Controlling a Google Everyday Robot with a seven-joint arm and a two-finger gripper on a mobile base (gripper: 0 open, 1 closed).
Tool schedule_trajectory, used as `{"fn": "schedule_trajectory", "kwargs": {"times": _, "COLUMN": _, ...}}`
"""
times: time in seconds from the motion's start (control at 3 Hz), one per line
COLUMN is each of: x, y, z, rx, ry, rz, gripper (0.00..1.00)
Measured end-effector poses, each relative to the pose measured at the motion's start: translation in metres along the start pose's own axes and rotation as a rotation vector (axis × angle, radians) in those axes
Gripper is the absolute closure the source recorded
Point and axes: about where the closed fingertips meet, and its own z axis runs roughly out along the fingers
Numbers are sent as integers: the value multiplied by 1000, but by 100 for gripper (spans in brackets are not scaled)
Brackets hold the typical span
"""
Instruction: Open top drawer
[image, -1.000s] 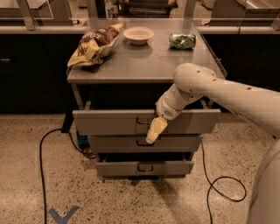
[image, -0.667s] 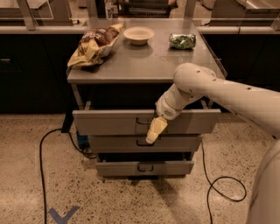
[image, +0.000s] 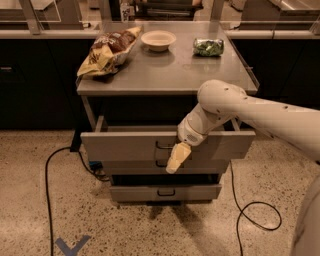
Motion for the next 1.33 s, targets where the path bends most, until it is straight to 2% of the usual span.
{"fn": "schedule_trajectory", "kwargs": {"times": 0.33, "x": 0, "y": 0, "z": 0, "rx": 0, "ry": 0, "rz": 0, "gripper": 0}}
{"fn": "schedule_trajectory", "kwargs": {"times": 0.67, "x": 1, "y": 14, "z": -3, "rx": -21, "ry": -17, "rz": 3, "gripper": 0}}
{"fn": "schedule_trajectory", "kwargs": {"times": 1.0, "x": 10, "y": 68, "z": -16, "rx": -104, "ry": -30, "rz": 14, "gripper": 0}}
{"fn": "schedule_trajectory", "kwargs": {"times": 1.33, "x": 10, "y": 68, "z": -16, "rx": -104, "ry": -30, "rz": 14, "gripper": 0}}
